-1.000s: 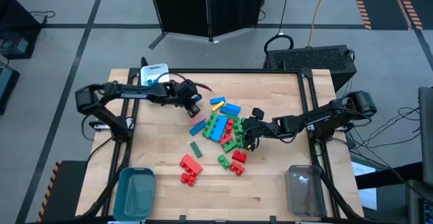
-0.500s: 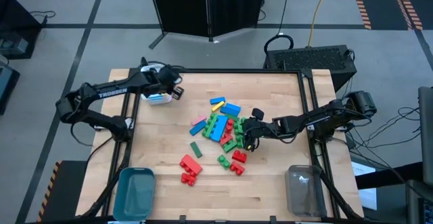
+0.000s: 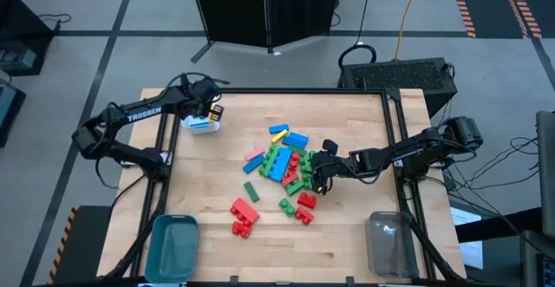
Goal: Sort blocks by size
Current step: Put the dark blue block into the white bin, then adjust the dark blue block on the table
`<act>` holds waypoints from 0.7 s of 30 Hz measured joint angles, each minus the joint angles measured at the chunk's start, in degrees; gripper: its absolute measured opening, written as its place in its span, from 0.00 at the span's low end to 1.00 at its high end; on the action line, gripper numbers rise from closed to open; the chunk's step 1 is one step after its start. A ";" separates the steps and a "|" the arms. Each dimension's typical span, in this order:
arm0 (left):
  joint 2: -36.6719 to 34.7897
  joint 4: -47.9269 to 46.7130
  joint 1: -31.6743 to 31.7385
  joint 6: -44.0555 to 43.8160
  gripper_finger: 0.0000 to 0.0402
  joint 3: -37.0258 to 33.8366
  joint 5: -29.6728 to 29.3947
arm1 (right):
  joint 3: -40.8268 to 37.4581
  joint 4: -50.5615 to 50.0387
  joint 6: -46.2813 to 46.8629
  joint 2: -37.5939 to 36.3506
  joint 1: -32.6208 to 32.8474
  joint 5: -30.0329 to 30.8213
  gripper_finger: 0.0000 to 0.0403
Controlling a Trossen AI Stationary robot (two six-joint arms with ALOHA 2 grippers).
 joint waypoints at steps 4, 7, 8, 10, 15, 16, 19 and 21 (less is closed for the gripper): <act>0.00 -0.04 0.56 1.79 0.28 -0.20 0.01 | 0.00 -0.02 0.00 0.00 0.00 0.00 0.44; 0.00 -0.08 0.54 1.81 0.32 -0.20 0.02 | 0.00 -0.02 0.00 0.00 0.00 0.02 0.44; 0.00 -0.17 0.52 1.81 0.32 -0.20 0.03 | 0.00 -0.02 0.00 0.00 0.00 0.02 0.44; 0.00 -0.35 0.52 1.81 0.33 -0.20 0.03 | 0.00 -0.02 0.00 0.00 0.00 0.02 0.44; 0.00 -0.90 -0.10 3.75 0.33 -0.20 1.40 | 0.00 -0.02 0.38 0.00 0.00 0.04 0.44; 0.00 -0.94 -0.56 4.60 0.33 -0.20 2.53 | 0.00 -0.01 0.60 0.00 0.00 0.04 0.44; 0.00 -0.76 -3.00 6.86 0.33 -0.20 5.57 | 0.00 0.00 0.74 0.00 0.00 0.04 0.44; 0.00 -0.26 -5.24 8.58 0.33 -0.20 7.28 | 0.00 0.02 0.74 0.00 0.00 0.04 0.44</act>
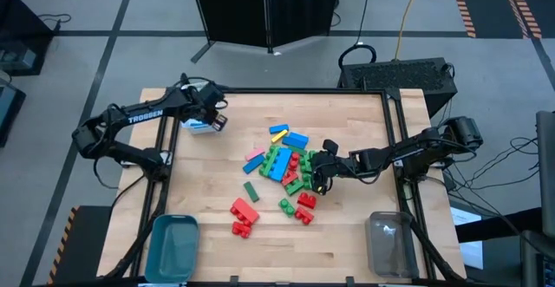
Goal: Sort blocks by size
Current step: Adjust the dark blue block on the table
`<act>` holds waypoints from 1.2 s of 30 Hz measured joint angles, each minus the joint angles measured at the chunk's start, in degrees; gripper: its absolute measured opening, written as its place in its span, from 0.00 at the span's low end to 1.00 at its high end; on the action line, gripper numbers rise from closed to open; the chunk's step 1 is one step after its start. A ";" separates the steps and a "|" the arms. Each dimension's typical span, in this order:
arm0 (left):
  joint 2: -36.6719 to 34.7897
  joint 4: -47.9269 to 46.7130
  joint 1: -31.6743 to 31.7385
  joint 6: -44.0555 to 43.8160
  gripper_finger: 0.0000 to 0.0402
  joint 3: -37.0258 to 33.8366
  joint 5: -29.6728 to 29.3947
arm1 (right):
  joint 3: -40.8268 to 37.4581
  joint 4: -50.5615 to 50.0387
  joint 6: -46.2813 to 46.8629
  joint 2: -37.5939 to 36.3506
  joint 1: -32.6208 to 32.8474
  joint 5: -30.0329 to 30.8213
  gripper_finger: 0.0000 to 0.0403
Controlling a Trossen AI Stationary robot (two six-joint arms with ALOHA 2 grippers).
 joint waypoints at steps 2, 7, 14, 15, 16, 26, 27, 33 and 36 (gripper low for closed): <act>0.00 0.21 -2.64 1.51 0.33 0.00 1.47 | 0.00 0.10 0.06 0.00 0.00 0.02 0.44; 0.00 1.49 -9.84 2.28 0.33 0.00 2.37 | 0.00 0.14 0.09 0.00 0.00 0.02 0.44; 0.00 5.55 -18.47 2.37 0.33 0.00 2.66 | 0.00 0.14 0.09 0.00 0.00 0.04 0.44; 0.00 6.52 -19.45 2.37 0.33 0.00 3.28 | 0.00 0.14 0.09 0.00 0.00 0.04 0.44; 0.00 7.59 -20.39 2.33 0.33 0.00 3.95 | 0.00 0.15 0.09 0.00 0.00 0.04 0.44; 4.77 21.44 -28.95 2.28 0.33 0.02 5.29 | 0.00 0.15 0.13 0.00 0.00 0.04 0.44; 5.93 22.03 -29.50 2.28 0.33 0.02 5.29 | 0.00 0.14 0.14 0.00 0.02 0.04 0.44; 13.16 26.26 -31.92 2.22 0.33 0.00 5.33 | 0.00 0.03 0.17 0.00 0.04 0.04 0.44; 15.81 26.93 -31.88 2.21 0.33 0.00 5.38 | 0.00 0.07 0.16 0.00 0.04 0.04 0.44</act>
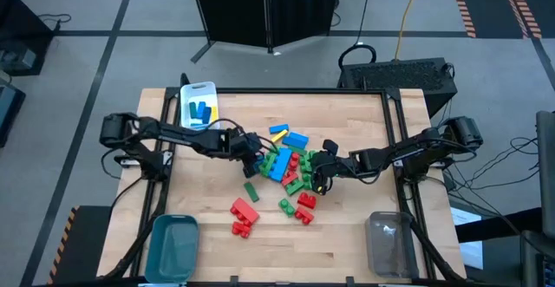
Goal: Sort blocks by size
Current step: Adjust the dark blue block on the table
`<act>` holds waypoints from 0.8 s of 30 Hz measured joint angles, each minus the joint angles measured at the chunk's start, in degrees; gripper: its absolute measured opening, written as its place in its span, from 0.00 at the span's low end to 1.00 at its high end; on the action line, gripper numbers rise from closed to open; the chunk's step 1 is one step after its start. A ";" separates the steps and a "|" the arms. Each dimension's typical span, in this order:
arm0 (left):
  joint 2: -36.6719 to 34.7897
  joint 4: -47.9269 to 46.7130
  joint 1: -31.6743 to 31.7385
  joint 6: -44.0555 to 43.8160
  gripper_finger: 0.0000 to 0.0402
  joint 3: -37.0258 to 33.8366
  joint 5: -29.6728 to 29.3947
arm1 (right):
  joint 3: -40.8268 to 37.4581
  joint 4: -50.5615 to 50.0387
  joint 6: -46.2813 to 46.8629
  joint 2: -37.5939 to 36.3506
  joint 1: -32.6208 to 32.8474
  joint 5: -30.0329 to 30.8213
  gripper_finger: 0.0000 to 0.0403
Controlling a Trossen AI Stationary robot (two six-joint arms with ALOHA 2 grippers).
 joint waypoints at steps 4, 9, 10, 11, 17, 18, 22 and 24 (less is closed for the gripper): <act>2.69 0.19 0.27 0.00 0.33 0.00 -0.15 | 0.00 0.06 -0.01 0.00 0.00 0.00 0.44; 5.12 0.63 1.31 -0.22 0.33 0.14 -0.37 | 0.00 0.04 -0.01 0.00 0.00 0.00 0.44; 5.45 0.77 1.49 -0.24 0.33 0.18 -0.39 | 0.00 0.04 -0.01 0.00 0.00 0.00 0.44; 5.67 0.86 1.70 -0.24 0.33 0.22 -0.44 | 0.00 0.07 -0.01 0.00 0.00 0.00 0.44; 6.14 0.74 2.92 -0.24 0.33 0.25 -3.24 | 0.00 0.04 -0.03 0.00 0.00 0.00 0.44; 6.16 0.67 3.19 -0.24 0.33 0.22 -3.52 | 0.00 0.02 -0.03 0.00 0.00 0.00 0.44; 6.16 0.15 4.63 -0.33 0.33 0.20 -3.72 | 0.00 0.01 -0.03 0.00 0.00 0.00 0.44; 6.16 -0.35 5.30 -0.39 0.33 0.20 -3.72 | 0.00 0.00 -0.04 0.00 0.00 0.00 0.44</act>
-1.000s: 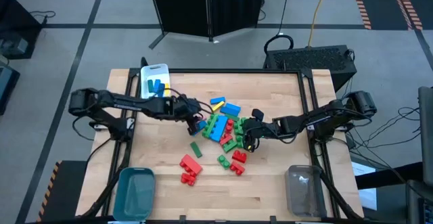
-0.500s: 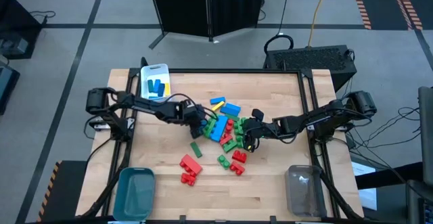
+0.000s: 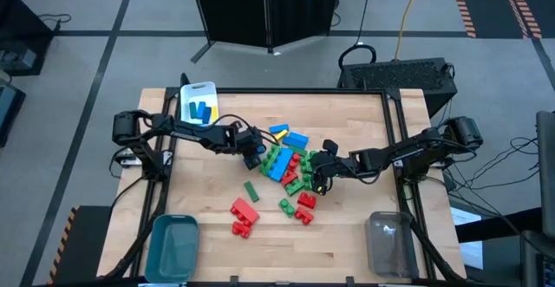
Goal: Sort blocks by size
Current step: Adjust the dark blue block on the table
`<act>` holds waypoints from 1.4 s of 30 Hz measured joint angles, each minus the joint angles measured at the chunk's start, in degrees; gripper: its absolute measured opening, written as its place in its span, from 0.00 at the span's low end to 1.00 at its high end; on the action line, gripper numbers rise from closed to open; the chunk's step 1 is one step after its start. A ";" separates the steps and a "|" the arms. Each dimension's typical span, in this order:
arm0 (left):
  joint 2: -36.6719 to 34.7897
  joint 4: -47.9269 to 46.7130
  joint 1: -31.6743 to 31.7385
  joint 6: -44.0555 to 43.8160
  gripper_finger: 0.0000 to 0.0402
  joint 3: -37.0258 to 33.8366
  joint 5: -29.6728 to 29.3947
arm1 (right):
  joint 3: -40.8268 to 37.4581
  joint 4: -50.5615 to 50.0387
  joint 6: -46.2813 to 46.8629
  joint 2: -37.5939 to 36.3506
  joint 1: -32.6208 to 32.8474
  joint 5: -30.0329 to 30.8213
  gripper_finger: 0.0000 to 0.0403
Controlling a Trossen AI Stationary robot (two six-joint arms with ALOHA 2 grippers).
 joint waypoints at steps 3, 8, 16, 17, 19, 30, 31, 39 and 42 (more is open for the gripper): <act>-0.26 -1.44 0.81 -0.06 0.33 -0.02 -0.13 | 0.00 -0.08 0.01 0.00 0.00 0.00 0.44; -2.47 -6.38 1.50 -0.07 0.33 -0.05 -0.78 | 0.00 -0.24 -0.01 0.00 0.00 0.00 0.44; -5.07 -13.24 1.54 -3.12 0.33 0.35 -3.15 | 0.00 -0.33 -0.01 0.00 0.00 0.02 0.44; -5.07 -13.73 1.54 -3.63 0.33 0.35 -3.17 | 0.00 -0.33 -0.01 0.00 0.00 0.02 0.44; -5.09 -13.52 1.54 -4.63 0.33 0.35 -3.57 | 0.00 -0.35 -0.01 0.00 0.02 0.00 0.44; -4.92 -12.55 1.92 -10.54 0.33 -0.15 -5.55 | 0.00 -0.35 0.05 0.00 0.07 0.00 0.44; -4.92 -12.40 1.80 -10.54 0.33 -0.27 -5.54 | 0.01 -0.35 0.08 0.00 0.07 0.00 0.44; -4.90 -7.73 -1.85 -7.32 0.33 -0.31 -4.07 | 0.00 -0.34 0.08 0.02 0.07 0.00 0.44; -4.91 -6.69 -3.02 -7.21 0.33 -0.31 -4.04 | 0.00 -0.33 0.38 0.01 0.07 0.00 0.44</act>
